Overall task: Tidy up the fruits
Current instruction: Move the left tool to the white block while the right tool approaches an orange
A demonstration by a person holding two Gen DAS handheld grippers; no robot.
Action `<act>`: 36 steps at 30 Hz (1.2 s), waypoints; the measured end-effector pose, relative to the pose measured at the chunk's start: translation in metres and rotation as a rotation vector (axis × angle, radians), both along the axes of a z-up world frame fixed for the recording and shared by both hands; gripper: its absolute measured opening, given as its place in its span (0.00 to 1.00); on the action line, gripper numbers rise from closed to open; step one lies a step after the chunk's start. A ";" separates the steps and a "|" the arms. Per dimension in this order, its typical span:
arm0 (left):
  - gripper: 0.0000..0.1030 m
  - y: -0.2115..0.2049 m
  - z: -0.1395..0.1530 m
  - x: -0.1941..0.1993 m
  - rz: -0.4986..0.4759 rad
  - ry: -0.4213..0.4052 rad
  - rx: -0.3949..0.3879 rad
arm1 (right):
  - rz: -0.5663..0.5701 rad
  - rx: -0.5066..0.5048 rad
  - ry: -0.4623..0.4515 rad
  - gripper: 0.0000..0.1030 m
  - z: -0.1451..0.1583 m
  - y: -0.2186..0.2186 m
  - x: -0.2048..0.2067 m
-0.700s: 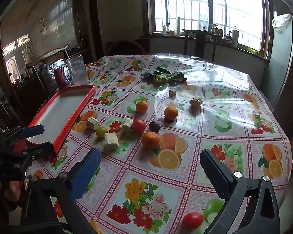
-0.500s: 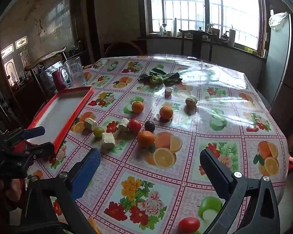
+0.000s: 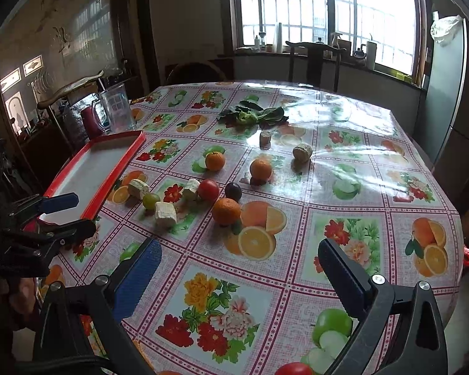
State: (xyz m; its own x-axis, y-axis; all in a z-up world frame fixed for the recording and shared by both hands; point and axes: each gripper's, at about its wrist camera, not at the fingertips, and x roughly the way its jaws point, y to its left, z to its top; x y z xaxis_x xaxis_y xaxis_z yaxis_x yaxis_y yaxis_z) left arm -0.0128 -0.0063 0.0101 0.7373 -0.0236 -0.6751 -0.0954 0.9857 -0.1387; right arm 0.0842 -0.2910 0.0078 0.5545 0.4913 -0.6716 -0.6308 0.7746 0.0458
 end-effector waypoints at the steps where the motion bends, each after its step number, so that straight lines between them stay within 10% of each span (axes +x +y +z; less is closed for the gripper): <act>1: 0.81 -0.002 0.000 0.002 -0.005 0.002 0.000 | 0.000 0.001 0.002 0.97 0.000 0.000 0.001; 19: 0.79 -0.020 -0.028 0.049 -0.097 0.090 0.006 | 0.019 -0.014 0.080 0.77 -0.029 0.006 0.023; 36: 0.40 -0.017 -0.056 0.095 -0.146 0.157 -0.017 | 0.071 -0.017 0.185 0.55 -0.060 0.048 0.060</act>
